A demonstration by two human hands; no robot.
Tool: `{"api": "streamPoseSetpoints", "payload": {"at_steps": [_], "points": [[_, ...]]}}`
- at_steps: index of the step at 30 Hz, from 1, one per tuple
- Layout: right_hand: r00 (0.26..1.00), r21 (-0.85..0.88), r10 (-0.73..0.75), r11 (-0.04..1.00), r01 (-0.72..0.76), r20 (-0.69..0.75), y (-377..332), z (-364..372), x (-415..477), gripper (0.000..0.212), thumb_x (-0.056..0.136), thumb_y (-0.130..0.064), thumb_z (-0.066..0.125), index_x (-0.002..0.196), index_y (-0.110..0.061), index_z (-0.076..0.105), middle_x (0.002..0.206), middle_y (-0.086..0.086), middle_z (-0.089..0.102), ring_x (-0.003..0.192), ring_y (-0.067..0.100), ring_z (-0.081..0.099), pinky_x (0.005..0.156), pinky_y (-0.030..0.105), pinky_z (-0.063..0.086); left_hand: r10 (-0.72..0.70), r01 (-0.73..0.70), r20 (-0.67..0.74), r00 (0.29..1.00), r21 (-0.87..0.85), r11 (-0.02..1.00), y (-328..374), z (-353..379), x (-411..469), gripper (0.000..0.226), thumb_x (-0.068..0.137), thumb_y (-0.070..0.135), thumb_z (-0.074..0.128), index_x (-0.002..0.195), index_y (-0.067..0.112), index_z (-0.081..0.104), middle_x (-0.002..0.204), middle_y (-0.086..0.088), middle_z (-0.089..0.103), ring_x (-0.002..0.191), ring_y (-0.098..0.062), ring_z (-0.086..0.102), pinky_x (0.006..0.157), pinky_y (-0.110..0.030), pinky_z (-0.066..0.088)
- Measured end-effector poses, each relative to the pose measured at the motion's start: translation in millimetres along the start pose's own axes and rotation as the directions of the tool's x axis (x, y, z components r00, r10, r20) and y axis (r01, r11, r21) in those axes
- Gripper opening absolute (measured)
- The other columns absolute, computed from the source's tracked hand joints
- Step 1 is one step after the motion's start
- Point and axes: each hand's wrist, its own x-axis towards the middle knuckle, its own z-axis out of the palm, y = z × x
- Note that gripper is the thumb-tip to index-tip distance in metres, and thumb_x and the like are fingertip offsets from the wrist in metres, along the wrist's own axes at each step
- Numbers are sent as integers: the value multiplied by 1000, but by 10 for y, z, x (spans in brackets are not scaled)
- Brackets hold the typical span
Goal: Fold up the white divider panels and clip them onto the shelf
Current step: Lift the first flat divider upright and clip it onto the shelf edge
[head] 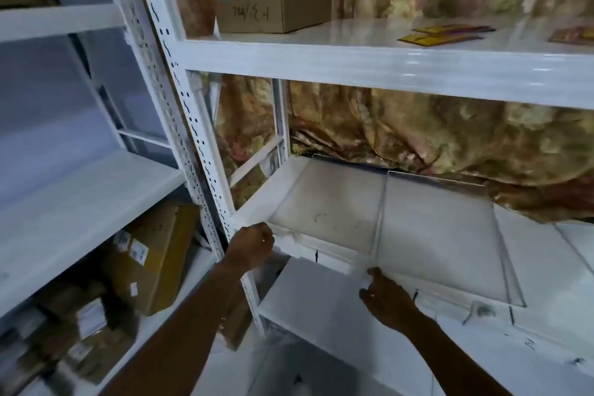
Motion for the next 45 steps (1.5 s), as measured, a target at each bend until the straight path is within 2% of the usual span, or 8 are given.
{"api": "streamPoseSetpoints", "payload": {"at_steps": [7,17,26,29,32,35,39,45], "points": [[998,44,68,997,-68,-13,-191,-127,314,63,100,-37,49,152,-13,24,138,11,58,127,29,56,107,36,41,-27,31,101,995,-34,999,-104,89,292,26,94,26,49,115,18,62,119,-6,67,110,-27,62,98,-36,48],[947,37,299,954,-297,-117,-325,-23,605,63,97,-42,50,150,-15,27,131,16,63,118,37,61,97,41,49,176,-160,156,972,-111,981,-305,449,979,41,94,20,53,135,21,52,143,-1,52,130,-24,49,113,-39,36],[828,282,521,842,-459,-207,-554,197,672,49,96,-28,56,136,-6,37,118,26,66,108,44,63,87,42,48,465,-476,114,878,96,874,-695,829,1049,69,72,17,69,136,0,51,143,-19,50,131,-38,49,106,-48,42],[781,474,617,720,-507,-103,-574,158,750,53,93,-31,62,132,-3,39,111,21,63,107,41,63,88,40,46,490,-510,149,859,157,846,-737,889,963,87,80,22,63,152,3,18,160,-17,16,148,-35,14,121,-46,18],[741,705,670,507,-497,41,-437,88,861,58,79,-32,71,114,10,53,75,15,60,62,28,62,65,39,51,522,-537,129,843,159,828,-736,917,946,94,84,27,59,154,7,0,162,-14,-4,150,-32,-5,120,-41,-2],[734,841,677,364,-400,56,-502,-51,824,24,88,-20,64,79,2,58,59,13,52,47,24,50,53,29,48,547,-564,144,825,137,814,-761,877,964,96,84,37,60,154,7,0,159,-11,-11,150,-33,-4,117,-40,-6],[737,883,674,312,-352,56,-511,-156,827,27,90,-19,63,69,-5,53,54,10,48,45,23,47,50,29,49,540,-544,77,838,51,838,-770,847,992,99,79,68,48,153,7,22,161,-12,16,150,-30,11,119,-41,6],[748,870,658,315,-378,87,-465,-228,847,30,90,-24,65,69,-7,52,57,10,47,47,24,47,55,29,51,416,-424,-86,905,-126,897,-601,731,987,77,79,71,49,126,11,60,130,-6,62,127,-22,52,110,-34,36]]}}
